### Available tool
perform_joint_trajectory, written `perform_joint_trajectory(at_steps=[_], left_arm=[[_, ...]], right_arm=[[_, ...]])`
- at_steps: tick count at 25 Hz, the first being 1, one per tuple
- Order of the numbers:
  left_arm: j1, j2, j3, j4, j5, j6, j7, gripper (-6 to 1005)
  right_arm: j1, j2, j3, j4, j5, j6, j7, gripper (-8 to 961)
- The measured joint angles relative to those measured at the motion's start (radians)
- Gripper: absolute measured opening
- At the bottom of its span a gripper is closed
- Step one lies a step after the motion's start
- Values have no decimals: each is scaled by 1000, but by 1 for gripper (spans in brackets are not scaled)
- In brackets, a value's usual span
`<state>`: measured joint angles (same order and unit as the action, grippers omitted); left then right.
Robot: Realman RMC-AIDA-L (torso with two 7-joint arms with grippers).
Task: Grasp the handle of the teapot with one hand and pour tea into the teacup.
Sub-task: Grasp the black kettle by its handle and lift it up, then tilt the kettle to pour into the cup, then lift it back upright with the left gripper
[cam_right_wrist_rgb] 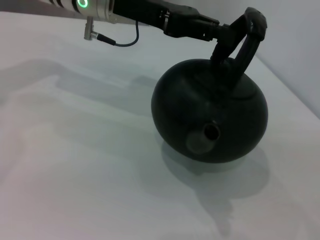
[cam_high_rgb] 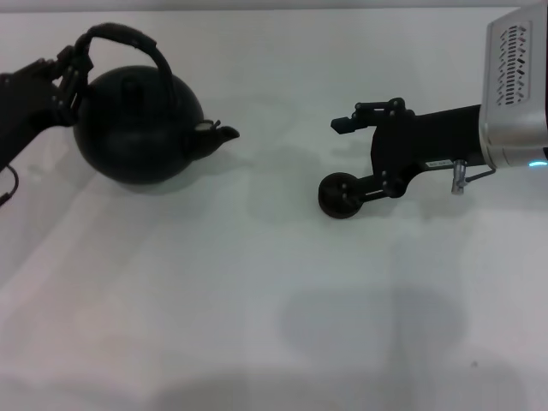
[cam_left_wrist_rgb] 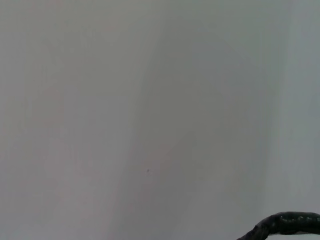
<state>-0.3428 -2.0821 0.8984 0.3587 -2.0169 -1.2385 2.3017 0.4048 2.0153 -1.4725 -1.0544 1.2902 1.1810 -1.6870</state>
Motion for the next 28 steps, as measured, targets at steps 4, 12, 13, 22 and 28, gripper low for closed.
perform_joint_trajectory(at_steps=[4, 12, 13, 22, 28], left_arm=[[21, 0, 114, 166, 11, 88, -145, 136], [119, 7, 384, 536, 58, 326, -375, 136], [127, 7, 404, 572, 88, 351, -409, 136], [177, 5, 557, 820, 394, 494, -702, 136], [195, 5, 595, 922, 571, 512, -867, 135]], right_arm=[[-13, -2, 2, 11, 34, -24, -29, 861], [-44, -3, 51, 21, 142, -72, -126, 861], [-49, -3, 59, 21, 158, -82, -141, 860], [-95, -4, 189, 131, 472, -142, -324, 860], [-94, -4, 269, 220, 517, -126, -387, 860]])
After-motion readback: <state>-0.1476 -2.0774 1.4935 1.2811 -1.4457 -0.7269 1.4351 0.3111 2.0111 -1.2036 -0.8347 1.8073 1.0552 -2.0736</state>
